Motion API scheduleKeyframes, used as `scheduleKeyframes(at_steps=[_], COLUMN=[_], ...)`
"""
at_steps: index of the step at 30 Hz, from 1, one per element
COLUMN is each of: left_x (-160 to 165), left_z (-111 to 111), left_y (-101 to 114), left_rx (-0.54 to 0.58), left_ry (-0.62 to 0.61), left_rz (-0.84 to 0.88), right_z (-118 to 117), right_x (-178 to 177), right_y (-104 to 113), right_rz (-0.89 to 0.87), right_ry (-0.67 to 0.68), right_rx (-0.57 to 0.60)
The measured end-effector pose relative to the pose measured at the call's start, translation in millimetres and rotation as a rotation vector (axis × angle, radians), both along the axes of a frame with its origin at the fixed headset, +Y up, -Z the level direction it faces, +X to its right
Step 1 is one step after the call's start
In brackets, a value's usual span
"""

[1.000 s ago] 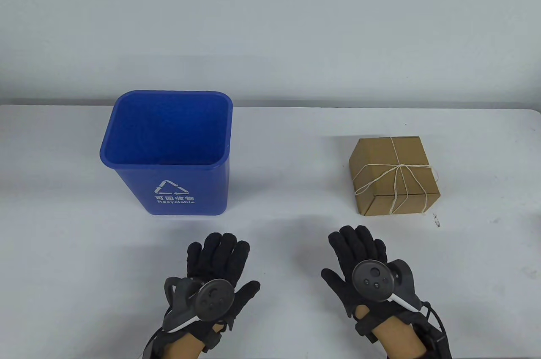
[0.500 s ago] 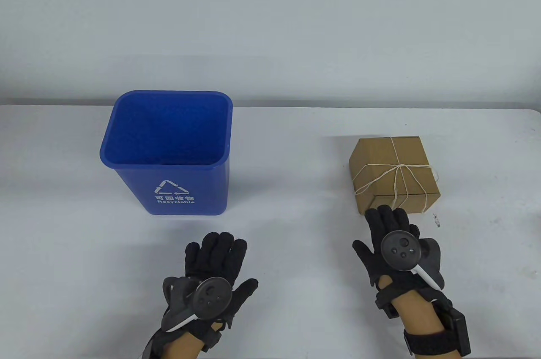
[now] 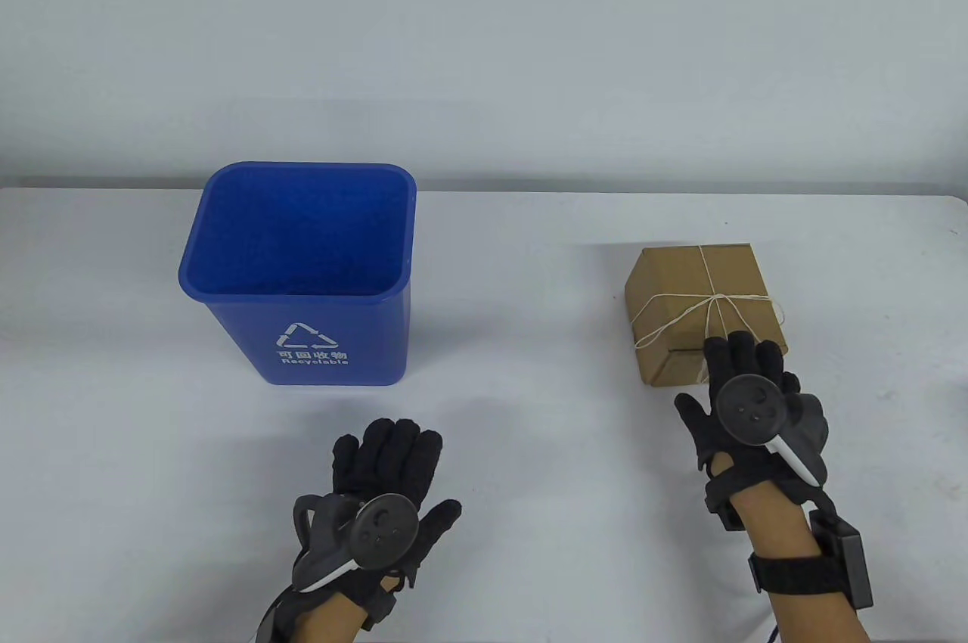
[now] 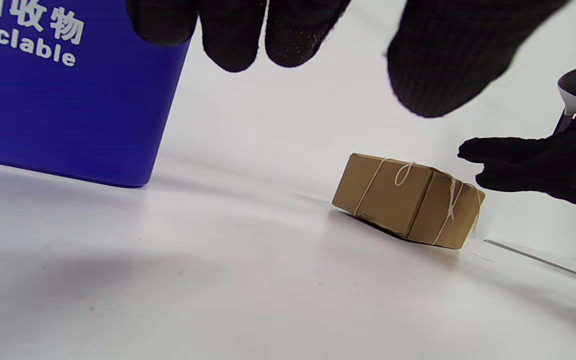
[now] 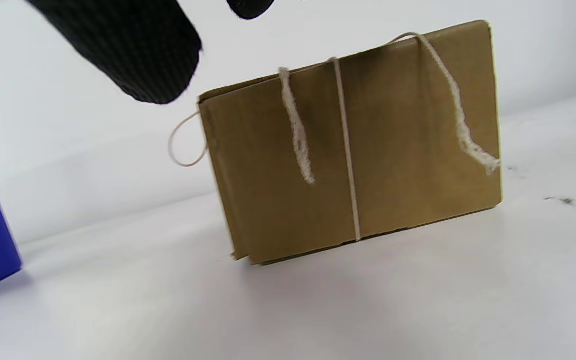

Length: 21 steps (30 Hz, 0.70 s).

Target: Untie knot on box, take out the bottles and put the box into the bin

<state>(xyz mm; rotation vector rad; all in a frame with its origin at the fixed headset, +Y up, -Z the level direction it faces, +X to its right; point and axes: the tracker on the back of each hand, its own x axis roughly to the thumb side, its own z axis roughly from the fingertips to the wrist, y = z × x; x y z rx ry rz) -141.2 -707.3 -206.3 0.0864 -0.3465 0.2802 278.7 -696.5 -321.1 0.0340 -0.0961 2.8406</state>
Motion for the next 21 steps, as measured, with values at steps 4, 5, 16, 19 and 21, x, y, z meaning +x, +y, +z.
scheduleKeyframes(at_steps=[4,5,16,19,21], left_x=[0,-1,-1,-1,0], left_z=[-1,-1,-4,-4,-5], left_y=[0,0,0,-1,-1], left_rx=[-0.008,-0.011,-0.026,-0.033,-0.034], left_ry=[0.001,0.001,0.012,0.008,0.005], left_rz=[-0.002,-0.001,0.006,0.005,0.004], right_z=[-13,-17,-51,-57,-60], right_x=[9,11,18,17,19], right_y=[6,8,15,12,9], right_rz=[-0.014,-0.012,0.033,0.069,0.062], right_ry=[-0.032,-0.038,-0.039,-0.039,-0.046], right_rx=[-0.030,-0.037,-0.118,-0.175,-0.200])
